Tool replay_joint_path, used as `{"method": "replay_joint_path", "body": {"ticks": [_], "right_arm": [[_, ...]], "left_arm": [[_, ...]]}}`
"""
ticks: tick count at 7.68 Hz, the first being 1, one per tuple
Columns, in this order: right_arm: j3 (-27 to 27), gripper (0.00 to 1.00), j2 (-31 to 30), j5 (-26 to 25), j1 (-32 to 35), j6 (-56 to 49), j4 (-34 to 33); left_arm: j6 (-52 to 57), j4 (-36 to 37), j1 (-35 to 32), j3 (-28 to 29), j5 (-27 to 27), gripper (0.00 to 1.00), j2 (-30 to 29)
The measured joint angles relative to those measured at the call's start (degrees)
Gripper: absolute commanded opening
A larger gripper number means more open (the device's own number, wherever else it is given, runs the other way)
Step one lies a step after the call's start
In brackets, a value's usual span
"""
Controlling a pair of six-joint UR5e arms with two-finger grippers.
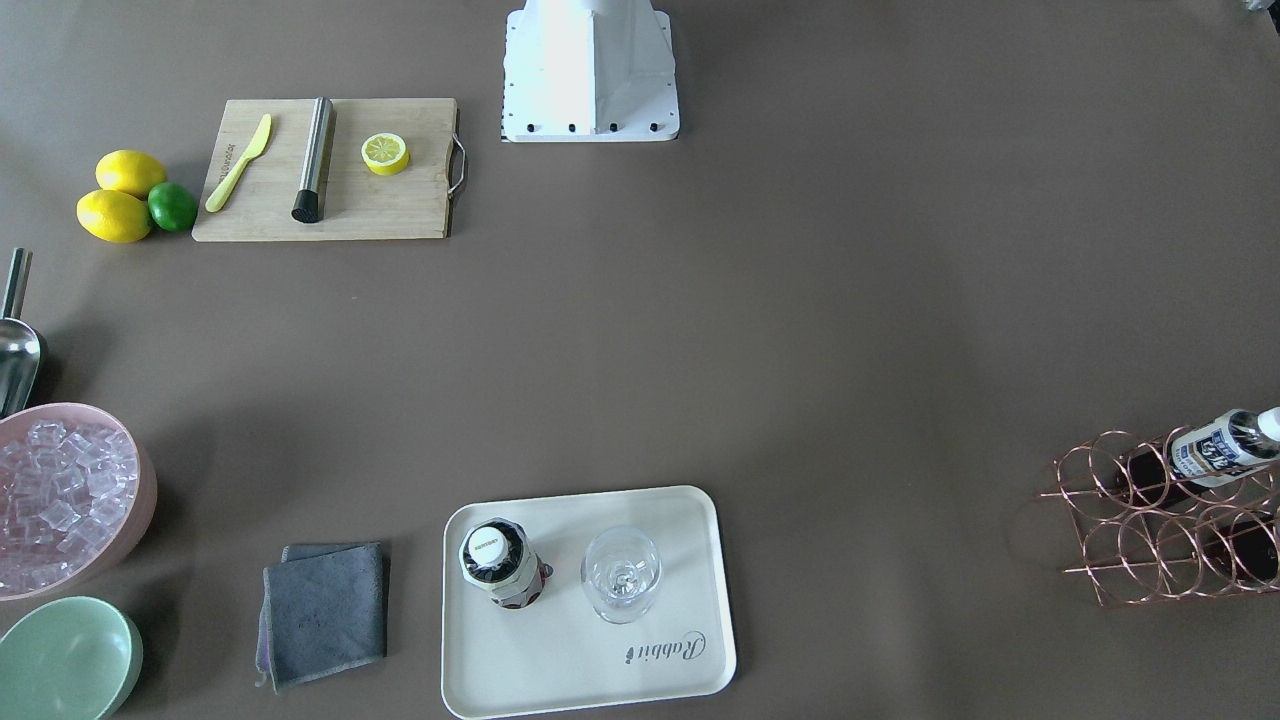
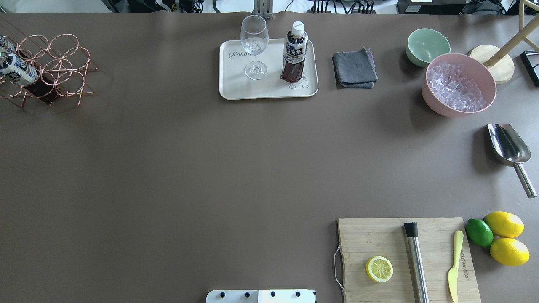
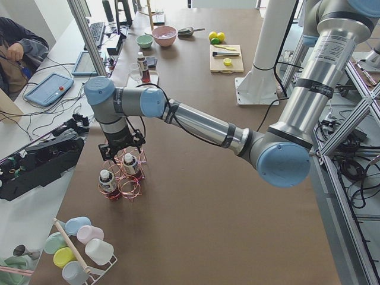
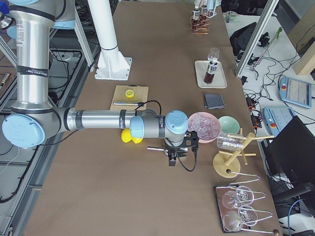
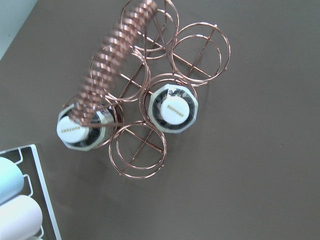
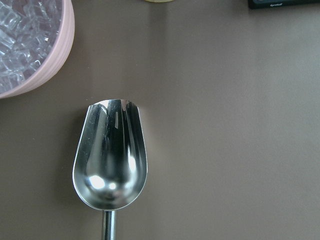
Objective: Take tea from basket to plate
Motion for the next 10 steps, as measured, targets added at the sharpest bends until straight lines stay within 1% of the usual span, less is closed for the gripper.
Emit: {"method": "replay_joint_path", "body": {"ticks": [2, 5, 6, 8, 10], "right_arm": [[0.57, 1.0, 0.12, 0.06, 0.21, -0.04, -2.06], [1.49, 1.0, 1.16, 0.13, 0.27, -0.05, -3.64], [1.88, 1.0, 1.33, 0.29, 0.28, -0.05, -3.73], [2.21, 1.0, 1.45, 0.26, 0.47, -0.05, -3.77], [2.23, 1.0, 1.13, 0.49, 1.34, -0.05, -3.82]], "left_arm": [[-6.58, -0.52, -0.14, -1.9, -0.08, 0.99, 5.47], [-26.55, -1.29, -0.4, -1.71, 0.14, 0.99, 11.43], [-30.77, -1.76, -0.66, -0.98, 0.33, 0.99, 12.9], [-38.85, -2.14, -1.77, 0.42, 0.14, 0.99, 14.07], [-50.28, -3.25, -2.06, 0.33, -0.1, 0.99, 14.24]]}}
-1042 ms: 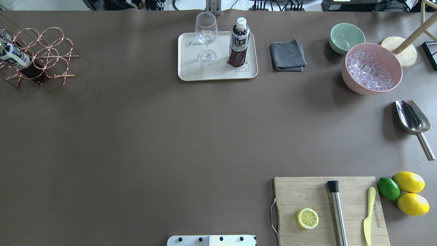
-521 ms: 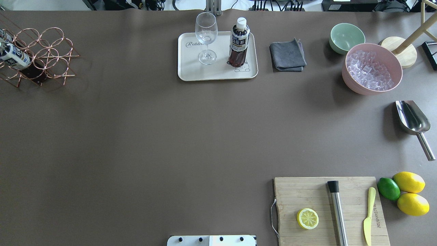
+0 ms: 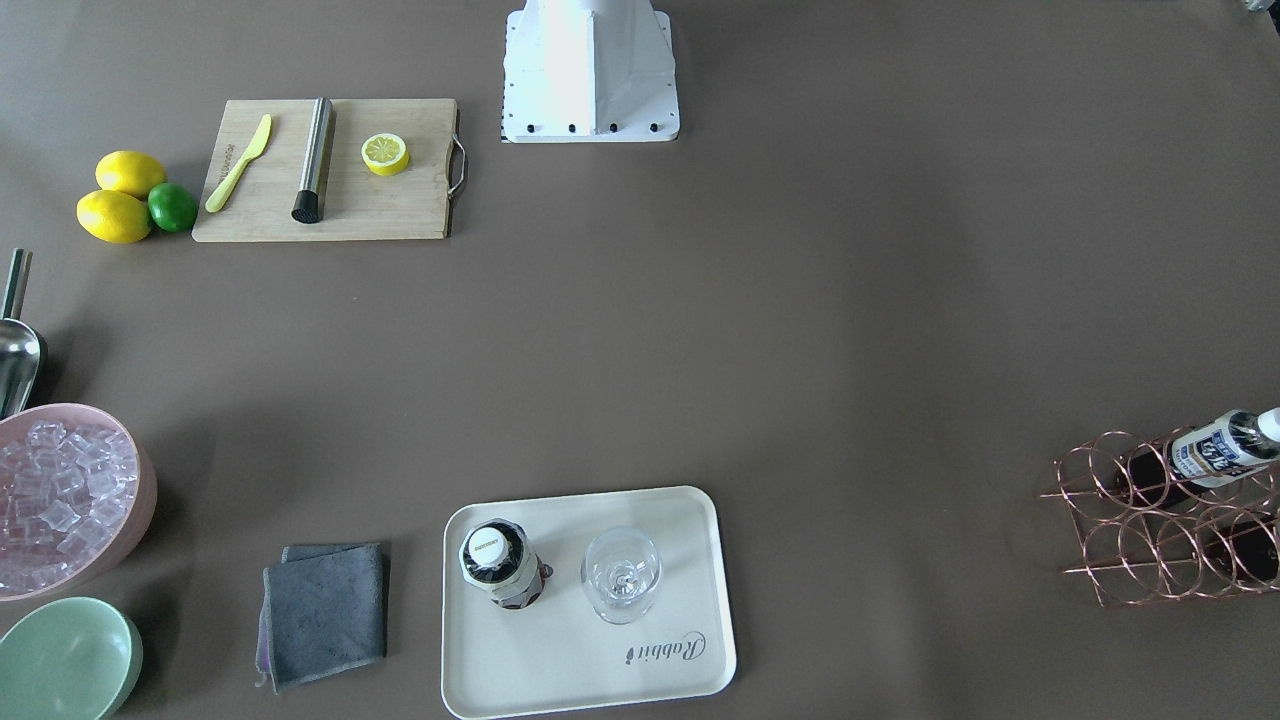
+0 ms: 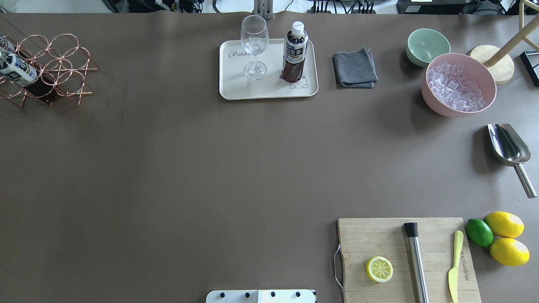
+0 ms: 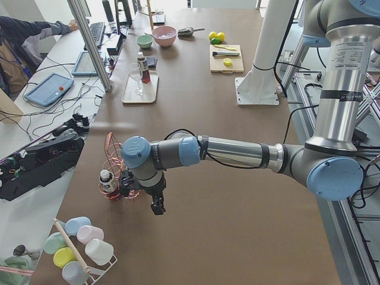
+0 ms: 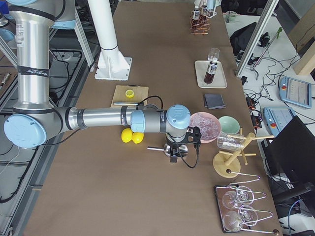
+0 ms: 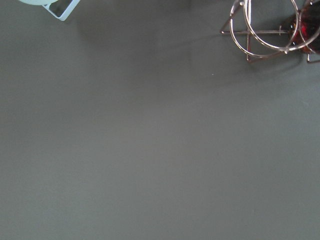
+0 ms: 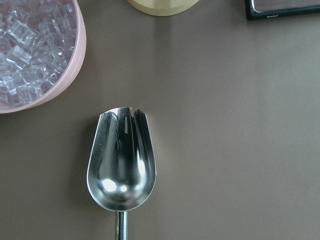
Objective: Take tea from basket to plate
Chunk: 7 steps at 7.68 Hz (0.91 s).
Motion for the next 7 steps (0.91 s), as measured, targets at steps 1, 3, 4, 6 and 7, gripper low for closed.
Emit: {"method": "replay_joint_path", "body": {"ticks": [1, 3, 4, 6, 7], "right_arm": [[0.06, 1.0, -0.19, 0.0, 0.4, 0.0, -0.02], [0.15, 1.0, -0.27, 0.06, 0.96, 0.0, -0.04], [0.15, 1.0, -0.22, 0.09, 1.14, 0.0, -0.04], [0.24, 1.0, -0.12, 0.15, 1.22, 0.0, -0.04], [0.27, 1.0, -0.11, 0.15, 1.25, 0.0, -0.05]], "left_arm": [[-5.03, -1.57, -0.02, -0.19, -0.04, 0.99, 0.24], [-8.49, -9.92, -0.02, -0.28, -0.06, 0.99, 3.19], [-8.9, -13.9, 0.03, -0.31, -0.05, 0.99, 4.75], [-9.08, -16.76, 0.3, -0.16, 0.2, 0.99, 5.88], [-9.04, -17.12, 0.44, -0.17, 0.3, 0.99, 6.0]]}}
